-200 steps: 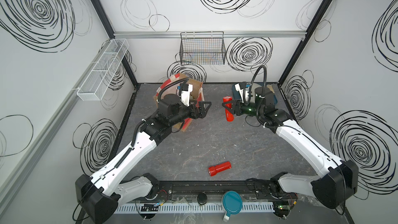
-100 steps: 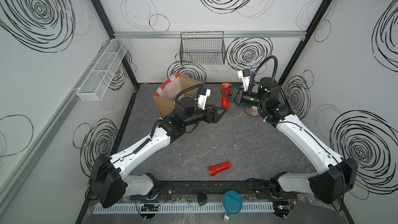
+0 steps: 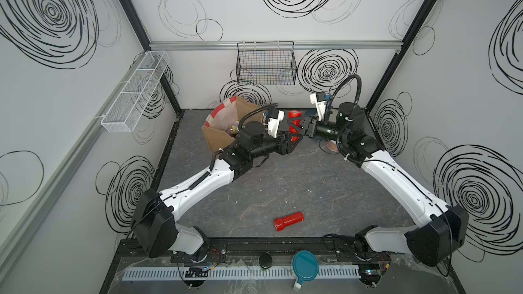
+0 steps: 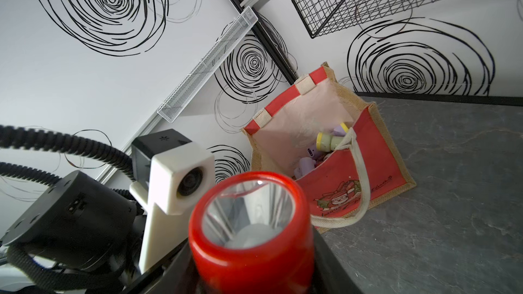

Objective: Put the flashlights into the tote bags
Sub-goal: Pick up the flashlight from the center of the board.

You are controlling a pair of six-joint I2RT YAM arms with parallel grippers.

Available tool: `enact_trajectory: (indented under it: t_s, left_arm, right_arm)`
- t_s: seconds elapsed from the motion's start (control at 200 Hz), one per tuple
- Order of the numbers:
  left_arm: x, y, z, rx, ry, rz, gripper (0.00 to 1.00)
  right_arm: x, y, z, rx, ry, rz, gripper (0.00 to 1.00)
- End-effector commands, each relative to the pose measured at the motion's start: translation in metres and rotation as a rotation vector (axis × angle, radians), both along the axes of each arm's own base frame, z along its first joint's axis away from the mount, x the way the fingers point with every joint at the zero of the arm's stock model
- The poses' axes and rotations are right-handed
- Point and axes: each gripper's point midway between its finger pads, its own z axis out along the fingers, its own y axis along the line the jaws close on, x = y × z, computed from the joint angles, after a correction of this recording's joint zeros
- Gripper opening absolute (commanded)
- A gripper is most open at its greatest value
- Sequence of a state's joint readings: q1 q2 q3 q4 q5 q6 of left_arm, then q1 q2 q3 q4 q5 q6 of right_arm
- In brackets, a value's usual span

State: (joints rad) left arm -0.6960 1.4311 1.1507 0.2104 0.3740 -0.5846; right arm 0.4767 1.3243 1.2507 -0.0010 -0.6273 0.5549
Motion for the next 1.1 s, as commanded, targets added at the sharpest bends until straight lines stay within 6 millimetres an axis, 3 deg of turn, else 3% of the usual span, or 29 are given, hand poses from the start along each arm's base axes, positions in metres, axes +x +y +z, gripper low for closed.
enact_trajectory:
  t_s: [0.0, 0.47, 0.51, 0.63, 0.751, 0.786, 0.936, 1.096]
  left_arm:
    - [0.000, -0.006, 0.031, -0.067, -0.077, -0.013, 0.52]
    - [-0.002, 0.001, 0.029, -0.035, -0.084, 0.005, 0.16]
    - [-0.002, 0.003, 0.029, -0.025, -0.087, 0.009, 0.13]
    - [-0.002, 0.012, 0.029, 0.020, -0.092, 0.032, 0.04]
    - [0.006, 0.031, 0.029, 0.069, -0.080, 0.085, 0.01]
    - [0.012, 0.040, 0.028, 0.093, -0.071, 0.115, 0.01]
    - [0.045, 0.085, 0.020, 0.243, -0.009, 0.280, 0.00]
    - [0.084, 0.138, 0.009, 0.398, 0.059, 0.445, 0.00]
  right_arm:
    - [-0.005, -0.001, 0.018, 0.035, -0.055, 0.002, 0.00]
    - [-0.004, 0.002, 0.015, 0.027, -0.029, 0.003, 0.00]
    - [-0.003, 0.002, 0.014, 0.022, -0.018, 0.000, 0.12]
    - [0.002, 0.000, 0.013, 0.009, 0.005, -0.027, 0.65]
    - [0.004, -0.001, 0.013, -0.001, 0.015, -0.033, 0.96]
    - [0.005, -0.001, 0.013, -0.005, 0.016, -0.035, 1.00]
    - [0.005, -0.004, 0.007, -0.034, 0.022, -0.046, 1.00]
    - [0.005, -0.010, -0.014, -0.122, 0.057, -0.069, 1.00]
